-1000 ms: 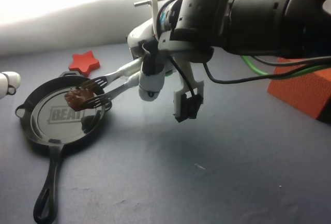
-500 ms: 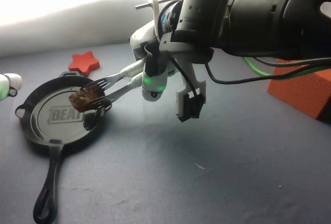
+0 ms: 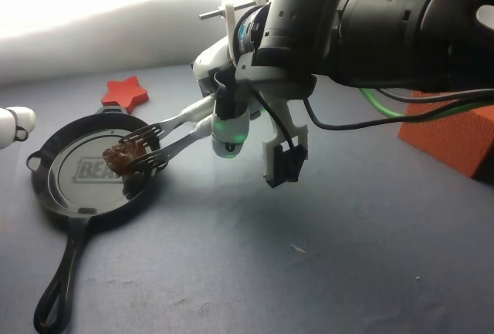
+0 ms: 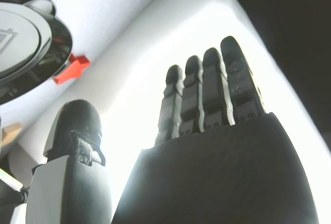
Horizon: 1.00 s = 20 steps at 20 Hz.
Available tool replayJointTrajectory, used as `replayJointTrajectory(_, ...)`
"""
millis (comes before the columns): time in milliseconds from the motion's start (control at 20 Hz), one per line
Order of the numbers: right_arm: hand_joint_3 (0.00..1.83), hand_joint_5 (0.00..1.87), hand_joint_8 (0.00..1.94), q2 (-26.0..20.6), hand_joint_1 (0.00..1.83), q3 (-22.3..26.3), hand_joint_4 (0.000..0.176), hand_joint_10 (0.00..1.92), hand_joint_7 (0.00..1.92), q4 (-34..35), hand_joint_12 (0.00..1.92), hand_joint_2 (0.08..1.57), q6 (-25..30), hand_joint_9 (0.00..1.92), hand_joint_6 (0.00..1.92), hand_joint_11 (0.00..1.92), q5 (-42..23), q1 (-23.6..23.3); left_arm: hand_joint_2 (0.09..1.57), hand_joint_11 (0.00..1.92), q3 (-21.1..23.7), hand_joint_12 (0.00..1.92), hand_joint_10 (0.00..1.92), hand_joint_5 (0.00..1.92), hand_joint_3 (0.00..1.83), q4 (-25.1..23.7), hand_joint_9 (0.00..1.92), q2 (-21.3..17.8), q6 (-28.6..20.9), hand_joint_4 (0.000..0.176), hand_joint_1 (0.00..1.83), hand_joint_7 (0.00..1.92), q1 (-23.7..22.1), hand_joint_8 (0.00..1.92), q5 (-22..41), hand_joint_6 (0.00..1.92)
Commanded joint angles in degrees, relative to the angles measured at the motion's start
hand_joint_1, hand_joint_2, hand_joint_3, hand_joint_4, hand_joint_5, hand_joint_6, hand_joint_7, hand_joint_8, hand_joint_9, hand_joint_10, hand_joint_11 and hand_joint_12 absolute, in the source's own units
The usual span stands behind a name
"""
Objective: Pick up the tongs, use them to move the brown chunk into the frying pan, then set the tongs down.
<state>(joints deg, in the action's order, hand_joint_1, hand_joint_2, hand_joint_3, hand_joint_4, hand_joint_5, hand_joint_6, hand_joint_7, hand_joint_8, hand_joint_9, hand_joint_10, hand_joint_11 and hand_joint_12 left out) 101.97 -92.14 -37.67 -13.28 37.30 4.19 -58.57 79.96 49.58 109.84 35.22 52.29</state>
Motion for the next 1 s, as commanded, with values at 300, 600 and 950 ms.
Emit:
replayJointTrajectory(300,0.0,0.86,0.85,-0.8,1.09,1.2,0.0,1.14,1.31,-1.6,1.61,1.21,-0.6,1.27,1.23,1.06,-2.9,-0.2,1.28,0.0,-0.5,0.27,0.0,0.1,0.0,-3.3,0.08,-0.8,0.2,0.006,0.15,0.12,-0.2,0.0,5.0,0.0)
replayJointTrajectory(600,0.0,0.83,0.81,-1.3,1.1,1.5,0.0,1.07,1.27,-1.6,1.58,1.21,-0.7,1.2,1.28,1.01,-3.2,-0.9,1.28,0.0,-0.5,0.28,0.0,0.08,0.0,-3.3,0.08,-0.7,0.3,0.004,0.18,0.1,-0.4,0.0,5.0,0.0)
replayJointTrajectory(950,0.0,0.82,0.85,-3.9,1.09,4.4,0.0,1.11,1.27,-1.6,1.62,1.22,-0.7,1.21,1.29,0.99,-3.2,-2.8,1.28,0.0,0.1,0.25,0.0,0.09,0.0,-3.9,0.07,0.0,1.6,0.007,0.17,0.11,-2.0,0.0,2.8,0.0)
